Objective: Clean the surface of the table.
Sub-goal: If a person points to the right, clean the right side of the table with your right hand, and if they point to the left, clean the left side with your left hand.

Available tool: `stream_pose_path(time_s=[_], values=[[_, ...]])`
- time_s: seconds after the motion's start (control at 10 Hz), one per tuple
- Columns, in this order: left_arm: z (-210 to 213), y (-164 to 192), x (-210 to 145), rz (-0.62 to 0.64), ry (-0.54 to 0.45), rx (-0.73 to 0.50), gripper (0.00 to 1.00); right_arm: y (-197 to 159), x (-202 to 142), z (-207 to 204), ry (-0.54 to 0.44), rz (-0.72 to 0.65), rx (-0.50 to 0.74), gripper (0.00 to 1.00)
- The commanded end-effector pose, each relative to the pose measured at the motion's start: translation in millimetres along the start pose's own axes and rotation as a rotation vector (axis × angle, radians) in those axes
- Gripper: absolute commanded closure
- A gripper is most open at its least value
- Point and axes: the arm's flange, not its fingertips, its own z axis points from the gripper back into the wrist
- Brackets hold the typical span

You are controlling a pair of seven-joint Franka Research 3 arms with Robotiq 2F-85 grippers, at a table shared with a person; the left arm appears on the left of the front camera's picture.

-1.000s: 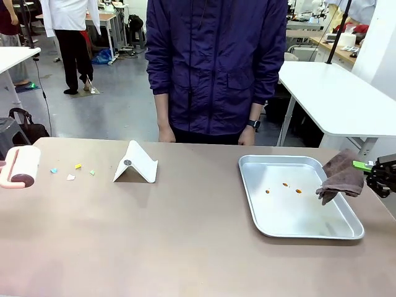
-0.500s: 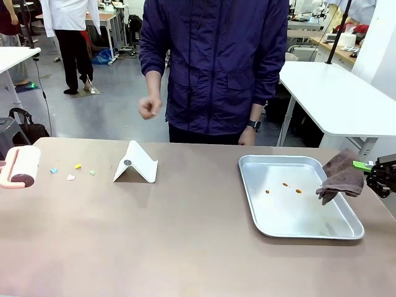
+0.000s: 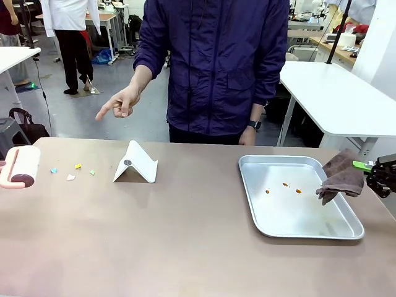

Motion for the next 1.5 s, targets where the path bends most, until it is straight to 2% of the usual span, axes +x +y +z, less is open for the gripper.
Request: stream_pose_path(time_s=[0.0, 0.3, 0.4, 0.6, 1.0, 1.1, 1.2, 1.4], values=[[2.6, -4.1, 0.3, -0.007, 0.014, -0.005, 1.0, 4.0, 0.5, 0.4, -0.003, -0.022, -0.003, 1.0], [2.6, -4.1, 0.3, -0.007, 0.014, -0.005, 1.0, 4.0, 0.5, 0.4, -0.003, -0.022, -0.003, 1.0], [0.0, 0.0, 0.0, 0.0, 0.0, 0.0, 0.78, 4.0, 0.5, 0.4, -0.003, -0.022, -0.003, 1.0], [8.8, -7.6, 21.9, -0.031, -0.053, 0.103, 0.78, 4.0, 0.5, 0.4, -0.003, -0.022, -0.003, 1.0], [19.0, -0.3, 94.0, -0.039, -0.054, 0.262, 0.78, 4.0, 0.5, 0.4, -0.003, -0.022, -0.003, 1.0], [16.7, 5.4, 112.1, -0.025, -0.041, 0.29, 0.9, 4.0, 0.5, 0.4, -0.003, -0.022, -0.003, 1.0], [14.5, 11.6, 129.4, -0.033, -0.045, 0.31, 0.97, 4.0, 0.5, 0.4, -0.003, -0.022, -0.003, 1.0], [7.1, 19.4, 151.5, -0.001, 0.0, 0.345, 0.97, 4.0, 0.5, 0.4, -0.003, -0.022, -0.003, 1.0]])
